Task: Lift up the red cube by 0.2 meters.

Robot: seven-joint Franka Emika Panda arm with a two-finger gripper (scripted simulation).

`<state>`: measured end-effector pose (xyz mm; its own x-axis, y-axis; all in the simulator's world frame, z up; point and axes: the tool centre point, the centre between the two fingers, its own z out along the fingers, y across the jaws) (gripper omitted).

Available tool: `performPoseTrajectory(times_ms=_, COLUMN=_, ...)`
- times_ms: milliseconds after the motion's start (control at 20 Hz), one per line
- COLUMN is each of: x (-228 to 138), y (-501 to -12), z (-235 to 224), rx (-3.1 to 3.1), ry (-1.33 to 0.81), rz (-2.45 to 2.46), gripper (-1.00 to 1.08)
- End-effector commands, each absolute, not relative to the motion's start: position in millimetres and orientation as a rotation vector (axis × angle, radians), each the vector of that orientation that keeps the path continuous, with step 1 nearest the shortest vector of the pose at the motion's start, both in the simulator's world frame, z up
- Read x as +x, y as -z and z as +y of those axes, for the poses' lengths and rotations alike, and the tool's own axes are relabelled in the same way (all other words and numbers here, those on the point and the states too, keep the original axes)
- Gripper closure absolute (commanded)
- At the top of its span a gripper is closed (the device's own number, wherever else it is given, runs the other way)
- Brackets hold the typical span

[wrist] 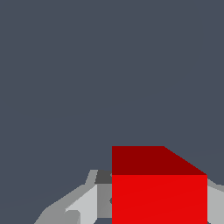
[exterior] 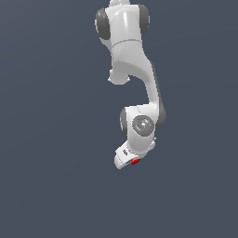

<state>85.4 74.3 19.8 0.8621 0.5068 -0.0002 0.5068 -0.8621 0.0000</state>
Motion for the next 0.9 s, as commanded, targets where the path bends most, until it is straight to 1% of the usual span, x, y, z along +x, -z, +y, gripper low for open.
performPoseTrajectory(times_ms=0, x=85.5, y=-20.0, z=74.4, rx=3.031, ry=0.0, rz=0.825, gripper=1.08)
performPoseTrajectory(times_ms=450, x=85.1, y=-27.8, z=74.3, rx=3.031, ry=0.0, rz=0.825, gripper=1.08)
performPoseTrajectory(times_ms=650, x=84.5, y=-45.8, z=74.2, rx=3.031, ry=0.0, rz=0.825, gripper=1.08)
performPoseTrajectory(times_ms=850, x=83.6, y=-75.5, z=74.3, rx=3.031, ry=0.0, rz=0.826, gripper=1.08)
